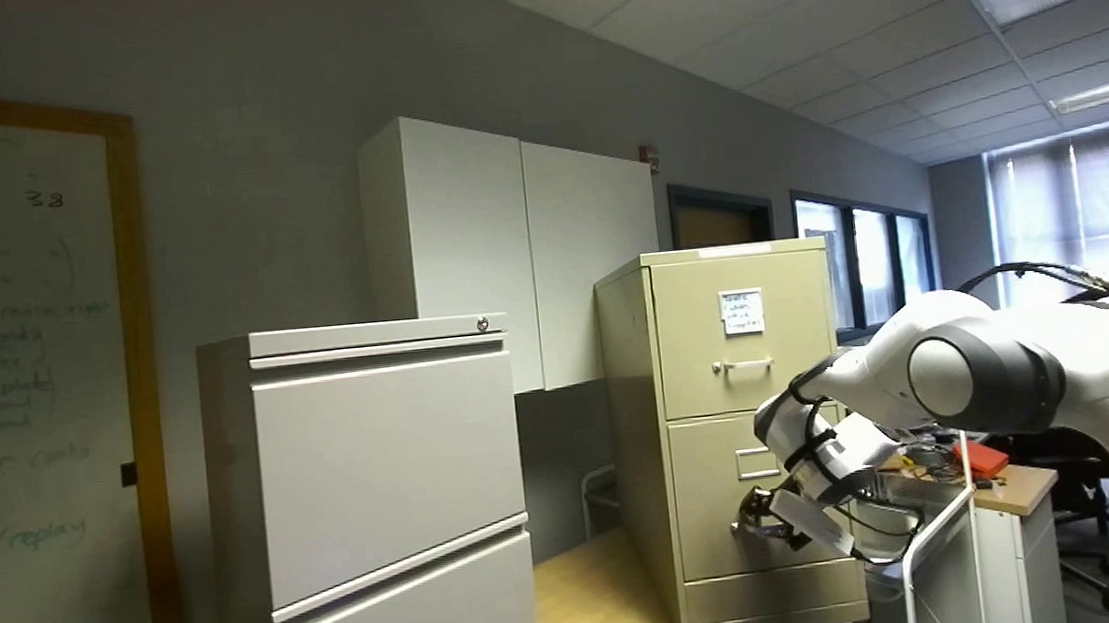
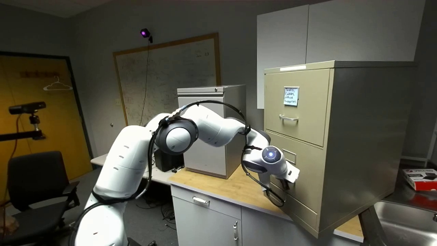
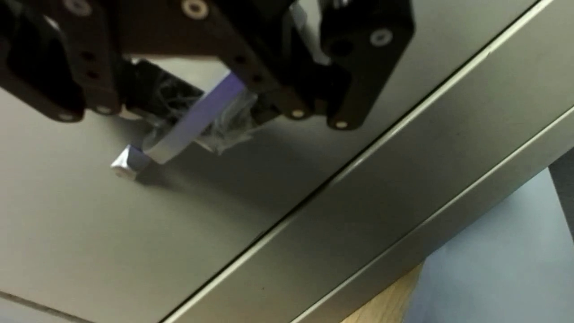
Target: Open the bottom drawer of the file cabinet to the right
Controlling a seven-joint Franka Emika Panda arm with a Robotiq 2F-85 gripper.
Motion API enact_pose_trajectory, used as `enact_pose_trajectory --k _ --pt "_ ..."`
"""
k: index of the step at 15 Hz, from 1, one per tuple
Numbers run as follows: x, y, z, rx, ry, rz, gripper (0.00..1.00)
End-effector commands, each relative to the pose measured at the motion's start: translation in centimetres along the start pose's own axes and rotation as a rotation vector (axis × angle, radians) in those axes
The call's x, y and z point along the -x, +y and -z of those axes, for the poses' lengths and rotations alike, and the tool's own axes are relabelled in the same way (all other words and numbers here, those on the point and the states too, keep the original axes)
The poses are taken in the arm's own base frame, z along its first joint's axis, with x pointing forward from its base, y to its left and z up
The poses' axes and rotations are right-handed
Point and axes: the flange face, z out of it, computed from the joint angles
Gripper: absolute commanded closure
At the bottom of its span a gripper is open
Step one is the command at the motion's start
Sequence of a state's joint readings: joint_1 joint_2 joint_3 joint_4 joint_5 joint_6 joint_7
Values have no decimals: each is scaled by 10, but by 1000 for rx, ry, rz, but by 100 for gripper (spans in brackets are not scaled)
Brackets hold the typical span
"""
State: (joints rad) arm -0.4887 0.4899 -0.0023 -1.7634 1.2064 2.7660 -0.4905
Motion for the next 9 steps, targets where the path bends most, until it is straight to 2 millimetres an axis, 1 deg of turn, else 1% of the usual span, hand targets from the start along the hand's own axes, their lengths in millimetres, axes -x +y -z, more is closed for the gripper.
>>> enact_pose_trajectory --k 1,5,9 --pt "54 31 -2 -55 -119 80 96" --pt "64 27 1 -85 -70 140 94" --pt "68 23 10 -102 -20 178 94"
